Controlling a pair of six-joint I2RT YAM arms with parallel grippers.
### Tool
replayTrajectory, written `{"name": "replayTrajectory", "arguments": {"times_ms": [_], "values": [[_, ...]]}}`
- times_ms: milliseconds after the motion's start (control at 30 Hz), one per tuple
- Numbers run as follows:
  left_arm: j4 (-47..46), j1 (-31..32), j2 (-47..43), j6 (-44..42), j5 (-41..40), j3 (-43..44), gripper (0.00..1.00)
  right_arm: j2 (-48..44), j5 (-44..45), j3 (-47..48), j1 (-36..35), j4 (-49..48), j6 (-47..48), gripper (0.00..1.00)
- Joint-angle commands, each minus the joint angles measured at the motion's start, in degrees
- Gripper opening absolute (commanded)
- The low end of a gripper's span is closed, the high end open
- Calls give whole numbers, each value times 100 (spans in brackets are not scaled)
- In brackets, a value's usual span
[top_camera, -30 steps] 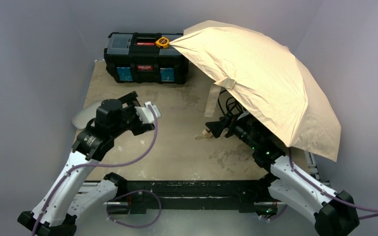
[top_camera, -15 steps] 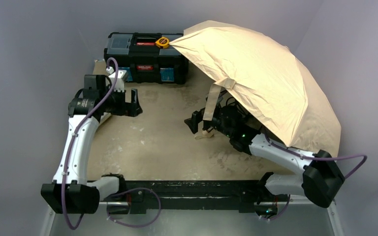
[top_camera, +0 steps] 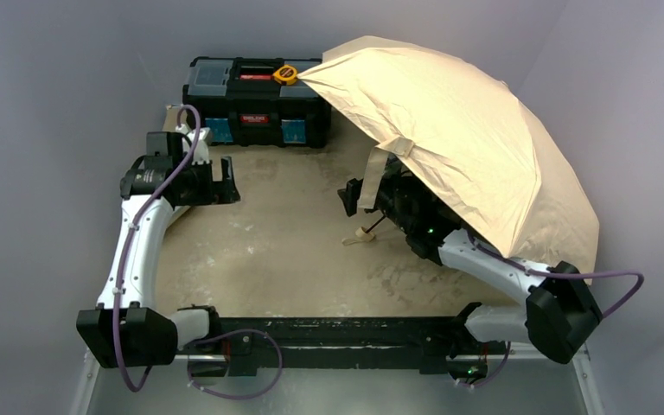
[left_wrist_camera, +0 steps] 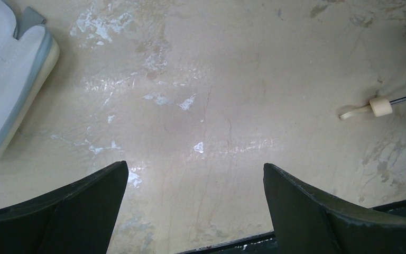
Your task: Open the umbrella
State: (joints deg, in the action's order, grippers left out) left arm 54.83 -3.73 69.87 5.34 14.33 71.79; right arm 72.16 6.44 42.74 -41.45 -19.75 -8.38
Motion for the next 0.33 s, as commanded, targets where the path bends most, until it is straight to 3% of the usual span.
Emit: {"name": "replayTrajectory", "arguments": {"times_ms": [0,300], "values": [[-203,-45,-307,24,-97,-209,100,-368,-147,-55,415,-219,181,99],[-123,-43,-54,70,-76,234,100,-605,-446,-114,598,-161,389,99]]}}
